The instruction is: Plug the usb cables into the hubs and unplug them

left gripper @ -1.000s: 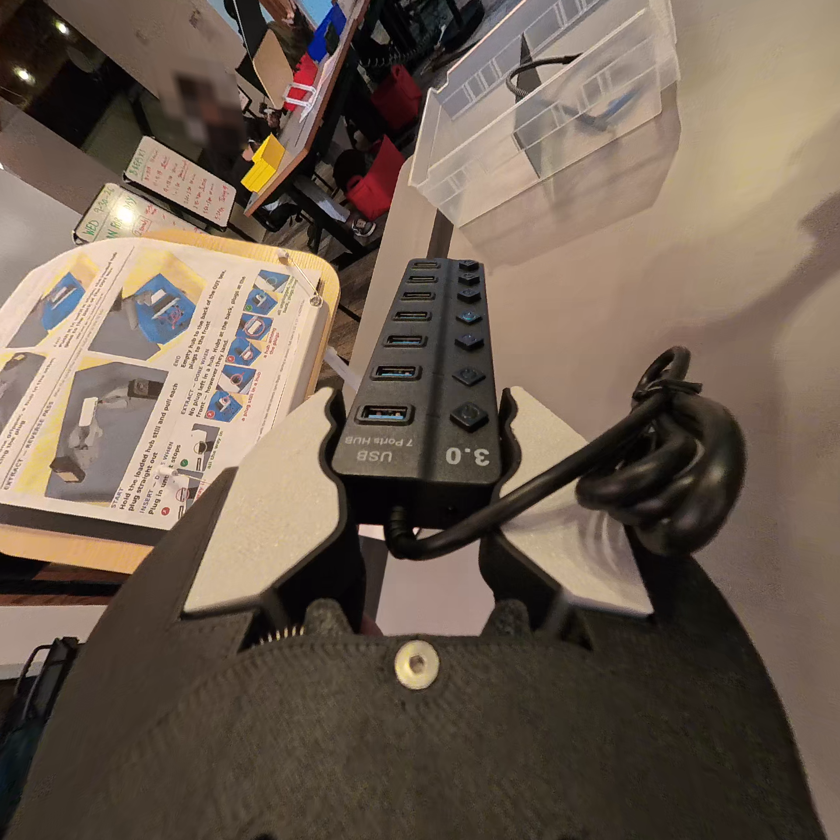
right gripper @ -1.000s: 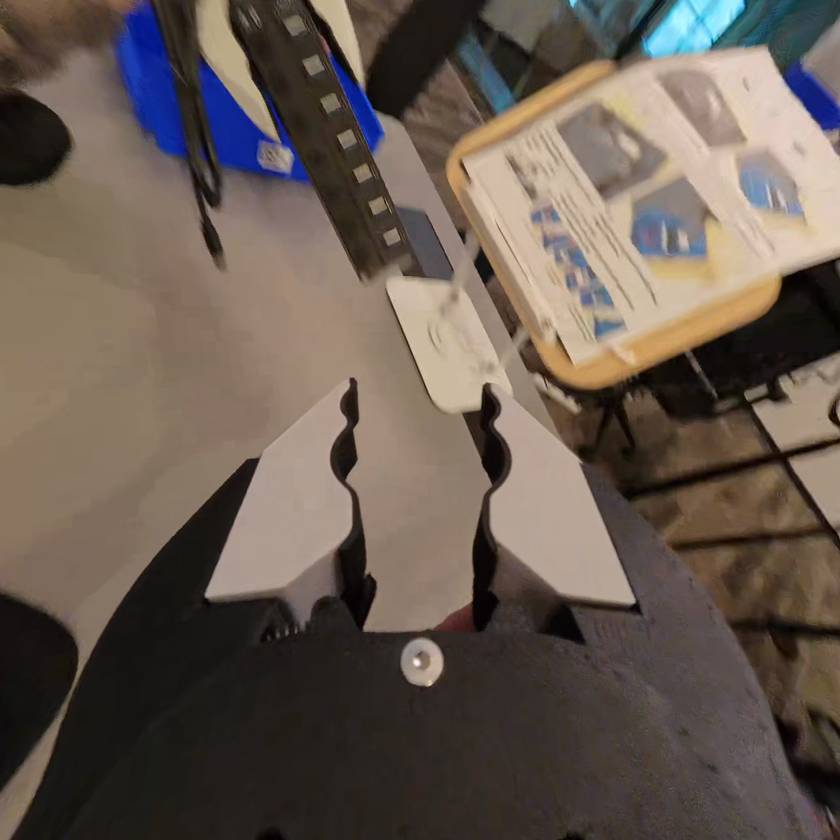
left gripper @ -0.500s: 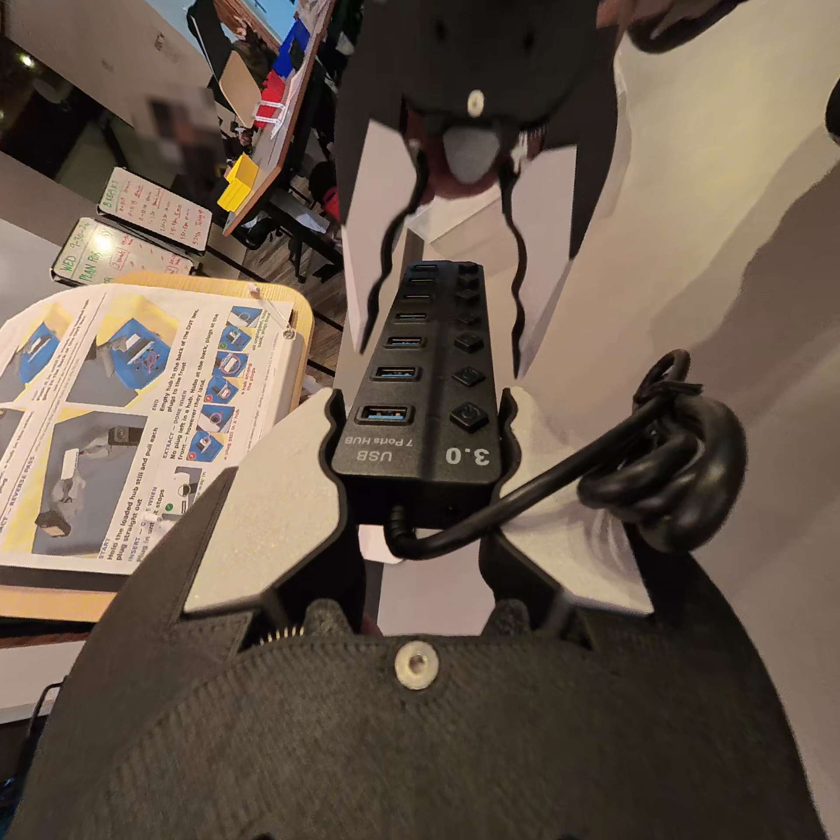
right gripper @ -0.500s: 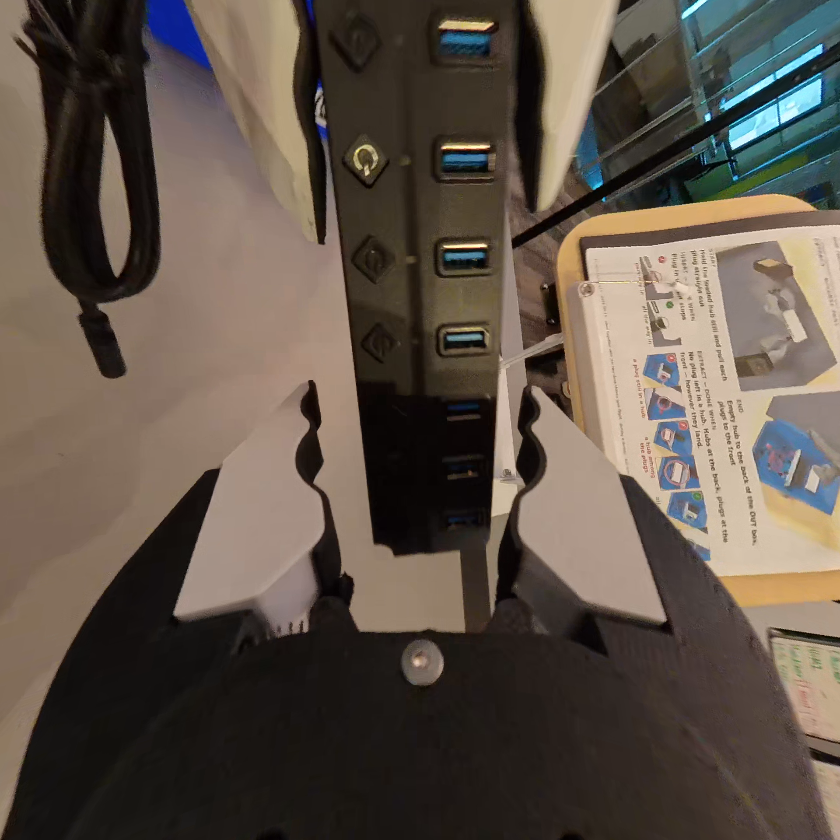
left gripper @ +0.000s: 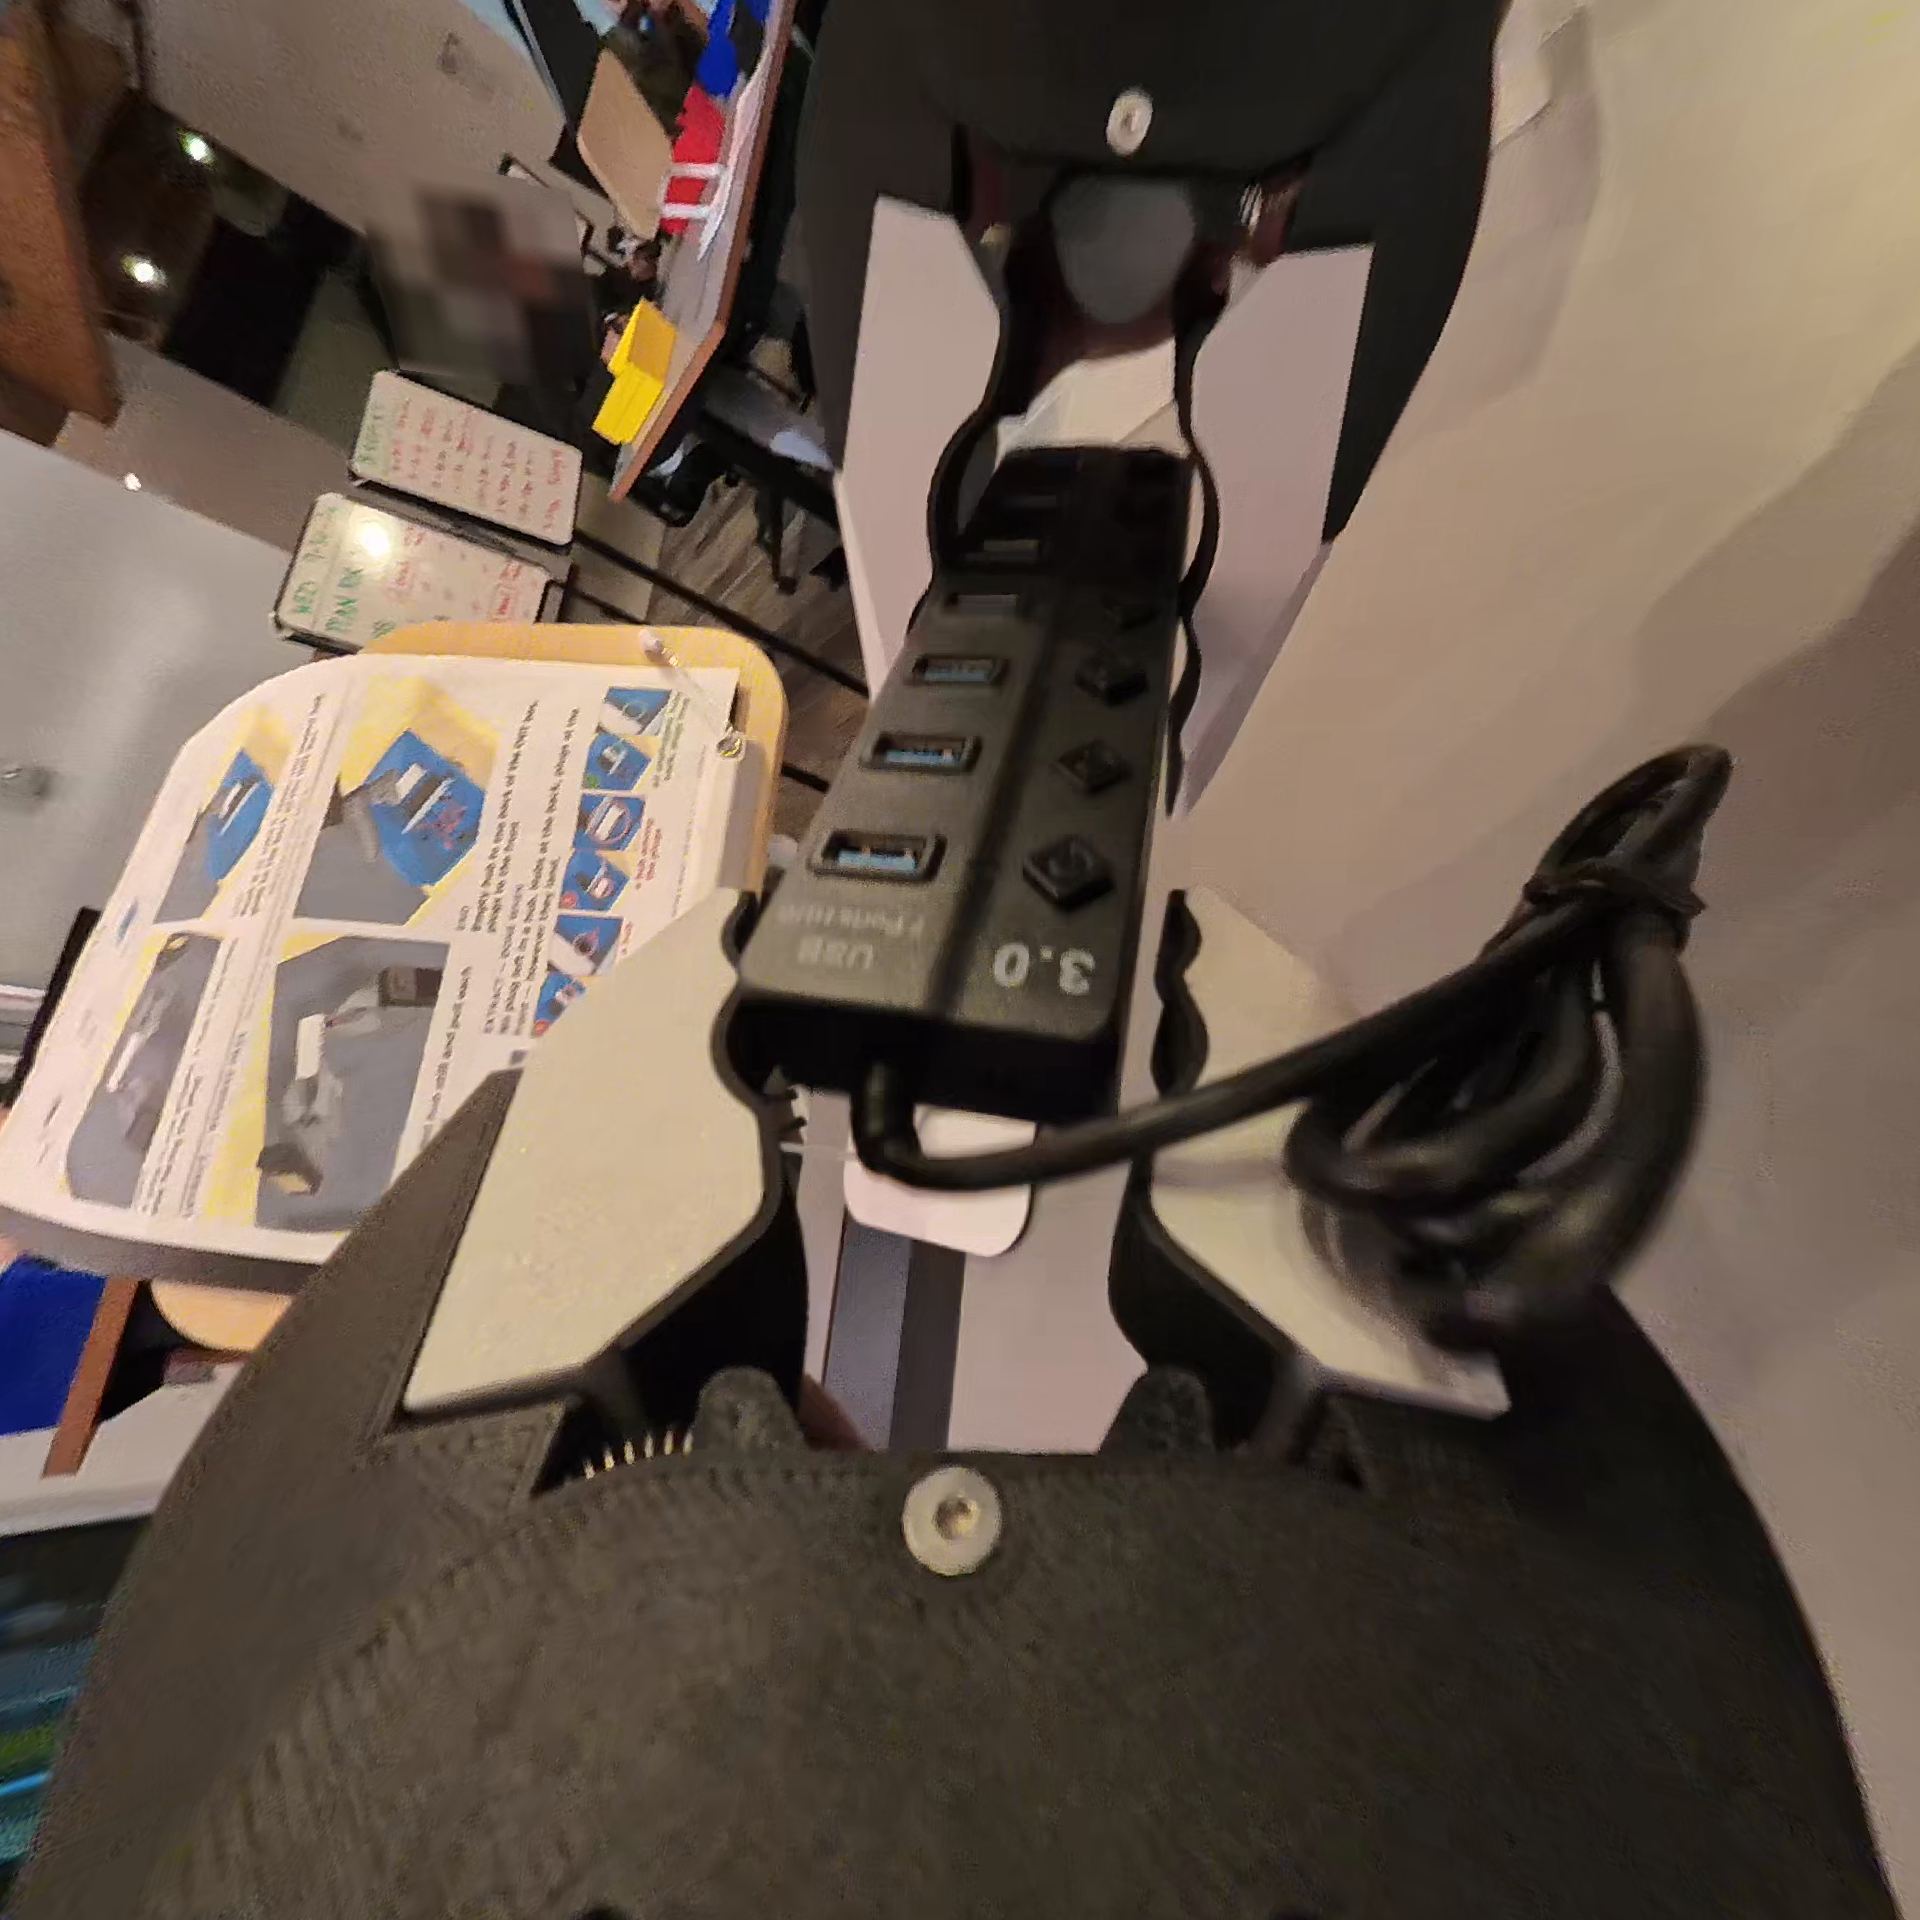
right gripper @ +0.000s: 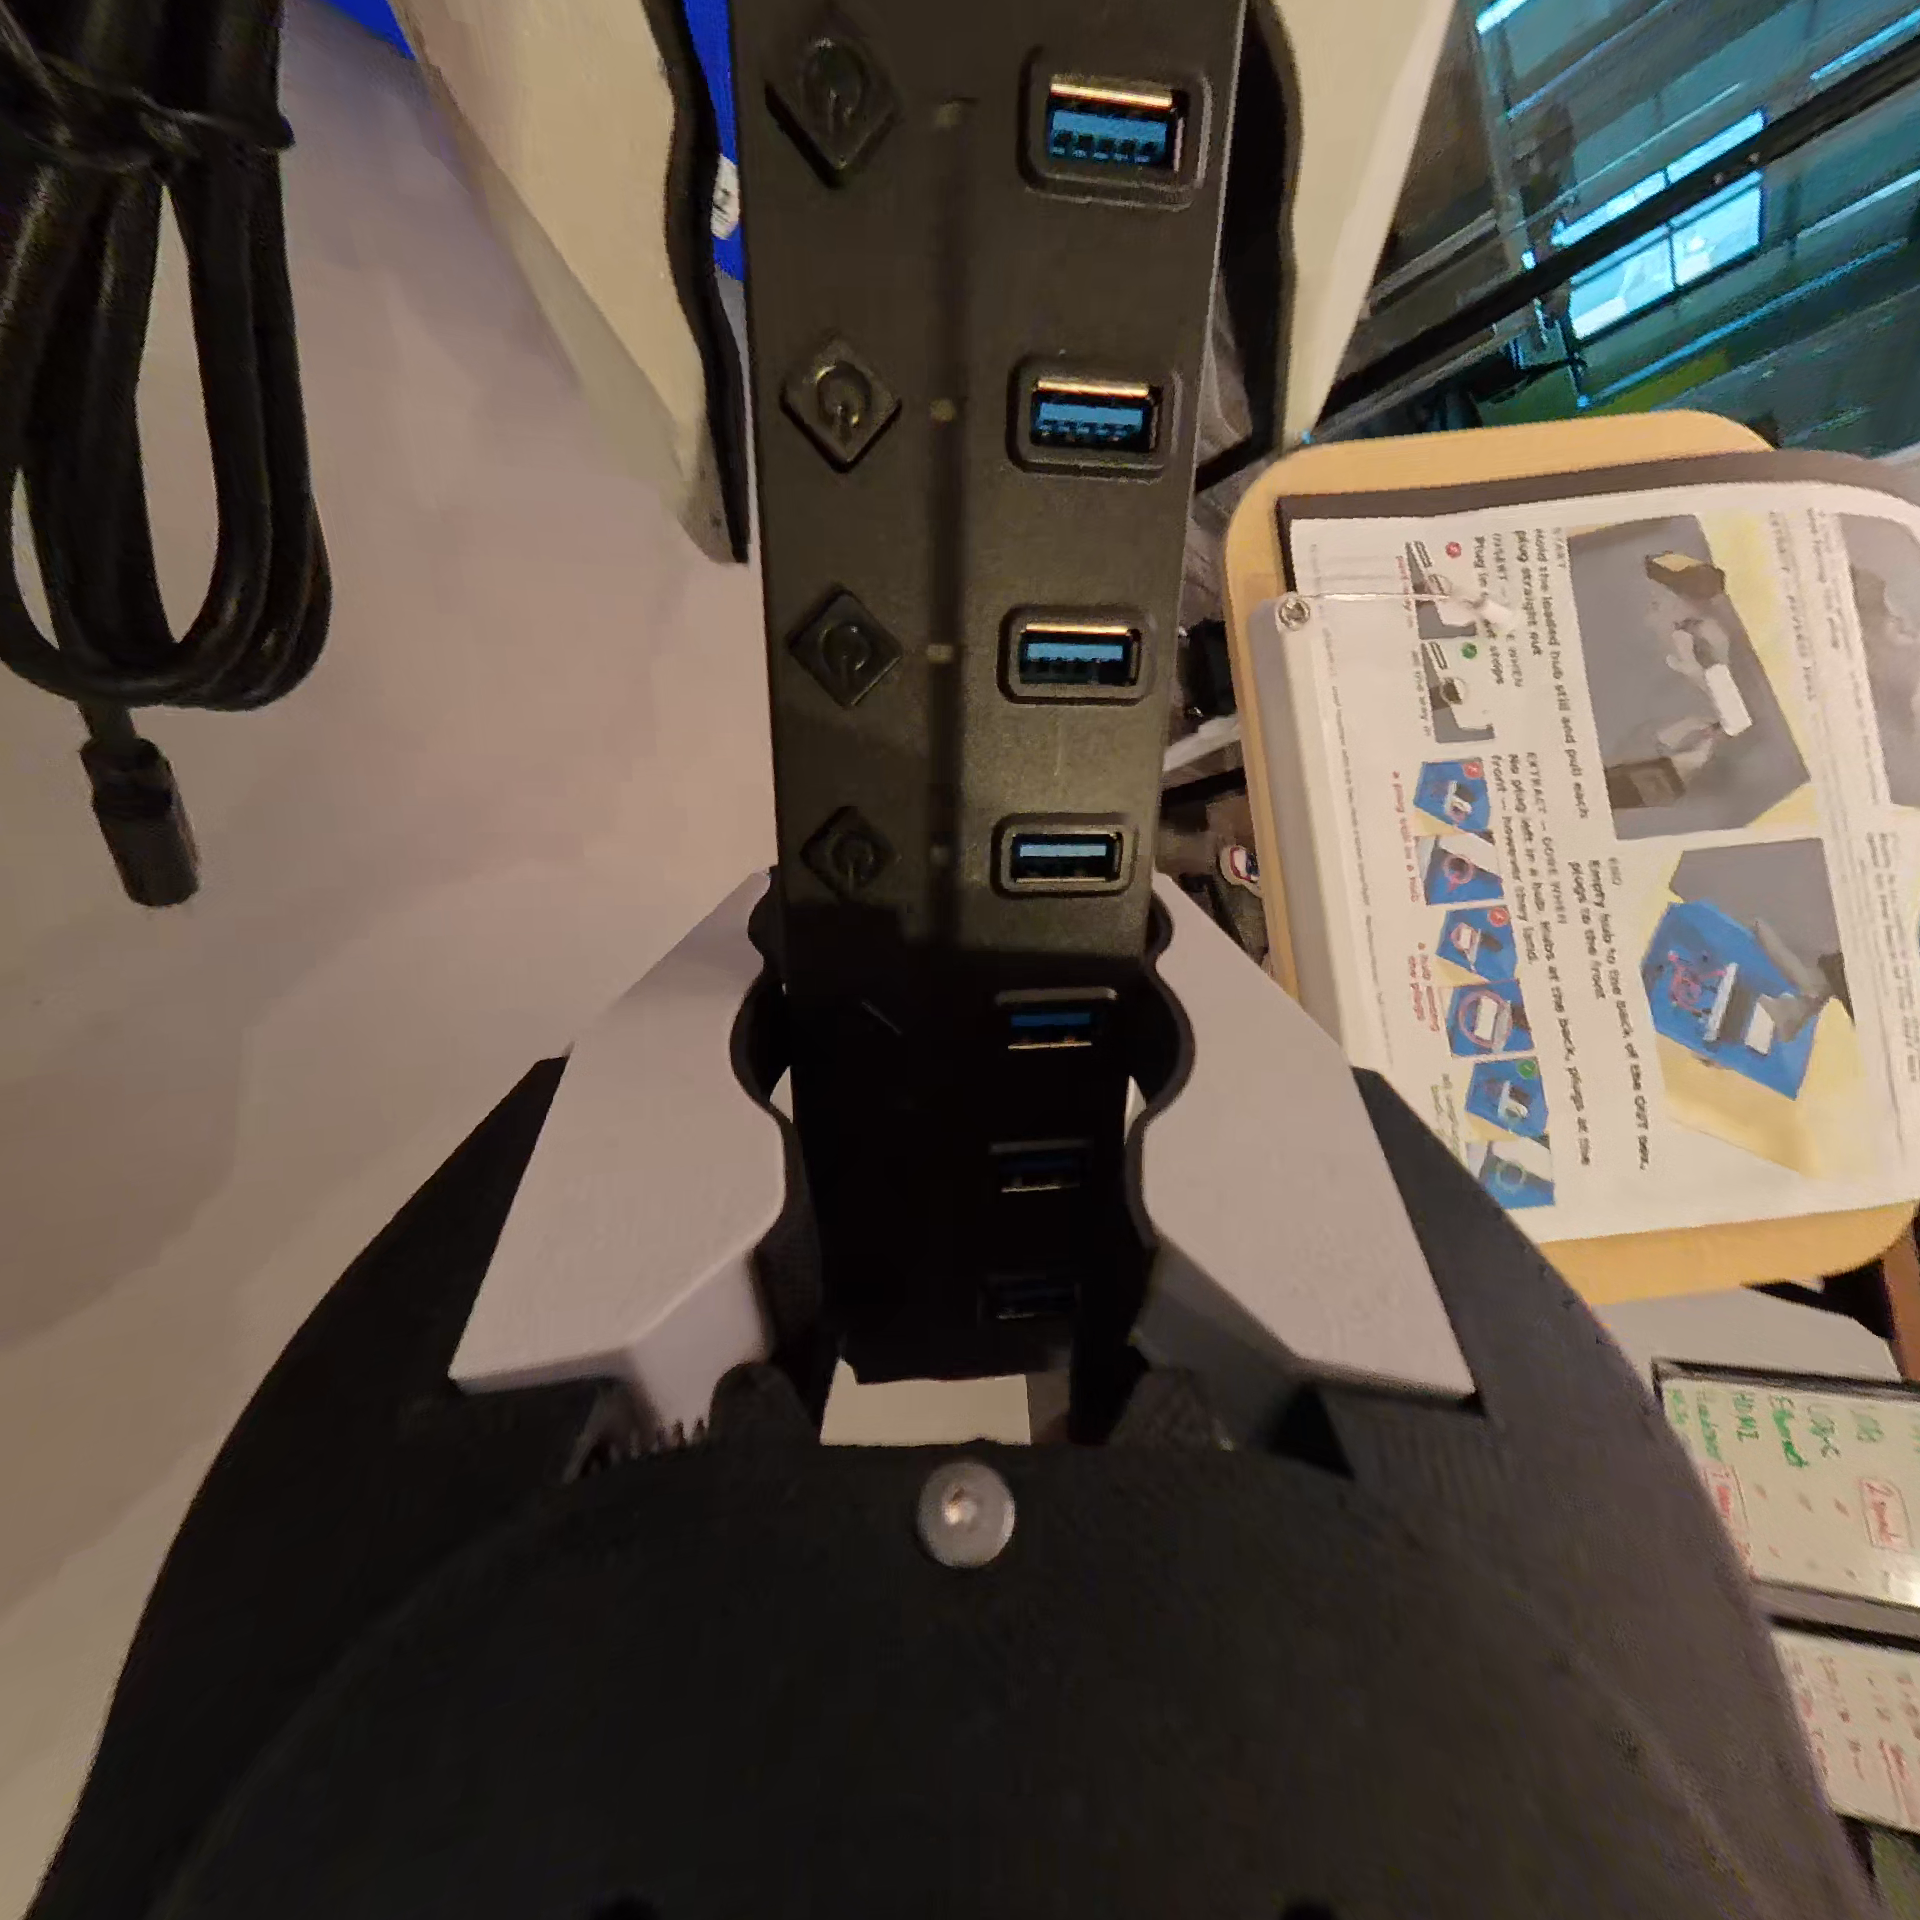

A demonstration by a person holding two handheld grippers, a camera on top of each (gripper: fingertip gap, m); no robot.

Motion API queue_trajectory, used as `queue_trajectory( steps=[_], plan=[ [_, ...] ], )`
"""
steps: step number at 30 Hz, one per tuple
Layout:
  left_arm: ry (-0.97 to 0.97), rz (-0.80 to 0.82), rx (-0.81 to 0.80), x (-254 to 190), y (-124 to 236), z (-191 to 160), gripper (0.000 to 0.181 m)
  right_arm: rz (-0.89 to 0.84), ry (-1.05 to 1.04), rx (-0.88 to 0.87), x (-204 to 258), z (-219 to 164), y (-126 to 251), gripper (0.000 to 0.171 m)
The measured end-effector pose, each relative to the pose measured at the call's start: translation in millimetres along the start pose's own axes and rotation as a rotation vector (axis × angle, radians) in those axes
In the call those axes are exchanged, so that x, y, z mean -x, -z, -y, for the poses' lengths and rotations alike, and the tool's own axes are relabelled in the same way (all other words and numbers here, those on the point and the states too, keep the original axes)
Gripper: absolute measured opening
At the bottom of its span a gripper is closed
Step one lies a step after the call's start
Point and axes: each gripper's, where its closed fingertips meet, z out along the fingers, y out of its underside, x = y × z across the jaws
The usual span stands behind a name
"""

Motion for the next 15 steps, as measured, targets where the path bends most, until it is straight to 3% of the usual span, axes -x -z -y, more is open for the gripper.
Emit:
queue_trajectory(
  steps=[8, 15],
  plan=[
    [0.122, 0.108, -0.032, 34, 13, -23, 0.069, -0.129, -0.13, 0.049, -43, -43, 43, 0.063],
    [0.116, 0.187, 0.033, 48, 17, -39, 0.057, -0.305, -0.169, 0.236, -115, -121, 131, 0.063]
  ],
)
